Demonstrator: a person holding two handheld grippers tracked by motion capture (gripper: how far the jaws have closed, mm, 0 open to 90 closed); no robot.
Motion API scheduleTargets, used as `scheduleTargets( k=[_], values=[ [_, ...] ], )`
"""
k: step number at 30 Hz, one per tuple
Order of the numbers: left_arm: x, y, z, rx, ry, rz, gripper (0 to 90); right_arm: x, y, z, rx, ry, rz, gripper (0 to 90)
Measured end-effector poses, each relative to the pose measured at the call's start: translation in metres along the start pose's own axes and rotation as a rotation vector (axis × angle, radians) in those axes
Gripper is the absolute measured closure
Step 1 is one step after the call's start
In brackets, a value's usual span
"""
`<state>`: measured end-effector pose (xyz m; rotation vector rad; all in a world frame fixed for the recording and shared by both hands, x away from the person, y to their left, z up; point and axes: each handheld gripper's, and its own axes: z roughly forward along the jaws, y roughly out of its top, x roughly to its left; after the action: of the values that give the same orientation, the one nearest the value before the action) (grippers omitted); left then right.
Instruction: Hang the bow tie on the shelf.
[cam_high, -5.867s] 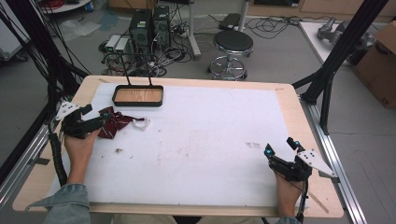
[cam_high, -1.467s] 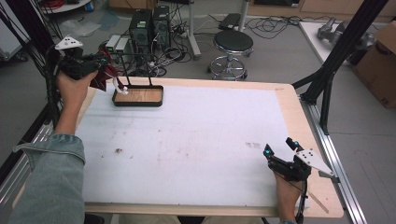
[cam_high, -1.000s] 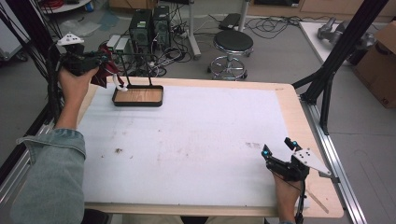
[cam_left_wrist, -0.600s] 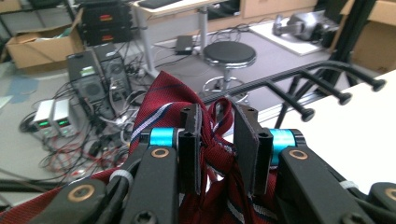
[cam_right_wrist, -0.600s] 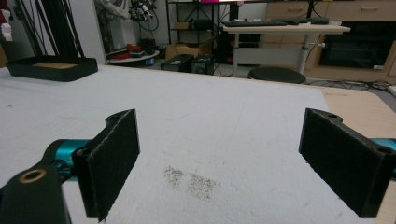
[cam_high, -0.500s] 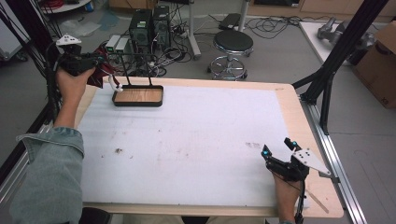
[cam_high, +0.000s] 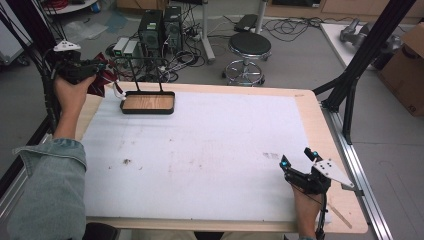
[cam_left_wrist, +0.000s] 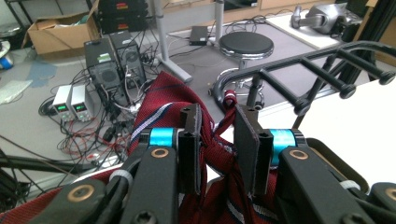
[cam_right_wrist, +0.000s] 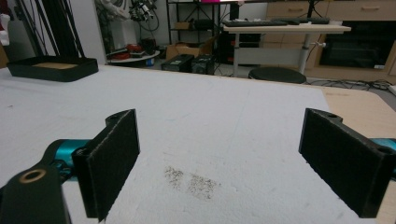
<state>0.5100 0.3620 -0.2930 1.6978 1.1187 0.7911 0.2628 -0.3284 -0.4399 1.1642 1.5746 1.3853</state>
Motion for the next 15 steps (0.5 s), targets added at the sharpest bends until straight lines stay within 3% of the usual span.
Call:
scheduleTargets(
  k=[7, 10, 12, 15],
  values=[
    [0.0, -0.008, 0.003, 0.021, 0.012, 0.002, 71.5, 0.0, 0.0, 0.0, -0.001, -0.001, 0.0, 11.4],
    [-0.002, -0.013, 0.005, 0.052, 0.031, 0.023, 71.4, -0.001, 0.0, 0.0, 0.001, -0.002, -0.002, 11.4],
    [-0.003, -0.016, 0.007, 0.045, 0.017, 0.008, 71.4, -0.001, 0.0, 0.0, -0.001, -0.005, -0.001, 11.4],
    [-0.005, -0.019, 0.009, 0.061, 0.022, 0.015, 71.4, -0.001, 0.0, 0.0, 0.0, -0.006, -0.002, 11.4]
  ],
)
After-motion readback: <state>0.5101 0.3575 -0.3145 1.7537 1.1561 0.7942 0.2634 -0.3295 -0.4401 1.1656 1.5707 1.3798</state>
